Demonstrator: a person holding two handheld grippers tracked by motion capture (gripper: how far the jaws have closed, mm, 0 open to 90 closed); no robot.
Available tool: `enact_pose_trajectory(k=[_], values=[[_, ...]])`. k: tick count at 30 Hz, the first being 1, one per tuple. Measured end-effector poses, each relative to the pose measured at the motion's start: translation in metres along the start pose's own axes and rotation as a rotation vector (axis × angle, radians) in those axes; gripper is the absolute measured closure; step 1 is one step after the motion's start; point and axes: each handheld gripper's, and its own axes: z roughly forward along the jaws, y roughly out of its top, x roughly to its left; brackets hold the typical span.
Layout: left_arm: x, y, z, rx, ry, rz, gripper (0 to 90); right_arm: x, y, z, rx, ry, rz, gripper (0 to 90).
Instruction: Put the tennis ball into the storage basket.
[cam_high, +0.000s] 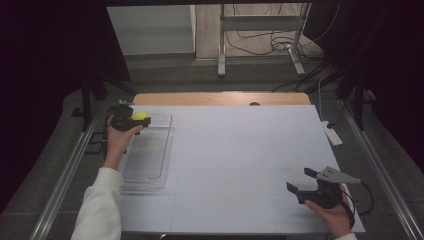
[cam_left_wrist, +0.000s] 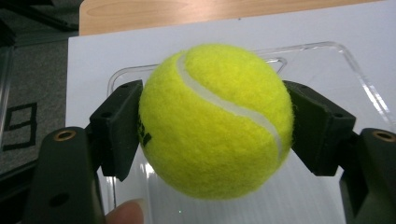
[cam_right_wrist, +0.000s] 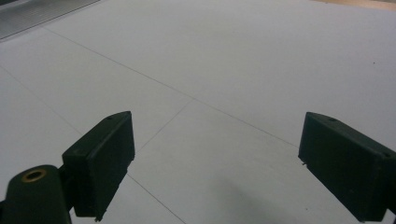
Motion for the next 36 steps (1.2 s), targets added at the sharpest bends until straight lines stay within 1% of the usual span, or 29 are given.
enact_pose_trajectory(k=[4,6,7,10,12,19,21,23,26,32,36], values=[[0.001,-0.001,0.002,0.012,0.001,0.007,27.1,0.0,0.0,0.0,0.001,0.0,0.0,10.8],[0.0,-0.001,0.003,0.016,-0.003,0.001,27.1,0.0,0.0,0.0,0.001,0.0,0.0,10.8],[0.001,-0.001,0.004,0.019,-0.001,0.007,27.1,0.0,0.0,0.0,0.001,0.0,0.0,10.9],[0.0,-0.001,0.006,0.026,-0.004,-0.001,27.1,0.0,0.0,0.0,0.001,0.0,0.0,10.8],[0.0,-0.002,0.008,0.04,0.004,0.013,27.1,0.0,0.0,0.0,0.001,-0.001,0.001,10.8],[0.001,-0.003,0.01,0.053,0.003,0.007,27.1,0.0,0.0,0.0,0.0,0.0,0.0,10.8],[0.001,-0.003,0.011,0.062,0.004,0.016,27.1,0.0,0.0,0.0,0.001,0.0,0.001,10.8],[0.001,-0.003,0.013,0.064,0.004,0.01,27.1,0.0,0.0,0.0,0.001,-0.001,0.002,10.8],[0.001,-0.003,0.015,0.084,0.006,0.016,27.1,0.0,0.0,0.0,0.002,-0.001,0.001,10.9],[0.001,-0.004,0.017,0.089,0.002,0.016,27.1,0.0,-0.001,0.0,0.002,-0.001,0.001,10.9],[0.0,-0.004,0.02,0.106,0.006,0.025,27.1,-0.001,-0.001,0.001,0.003,0.0,0.001,10.8]])
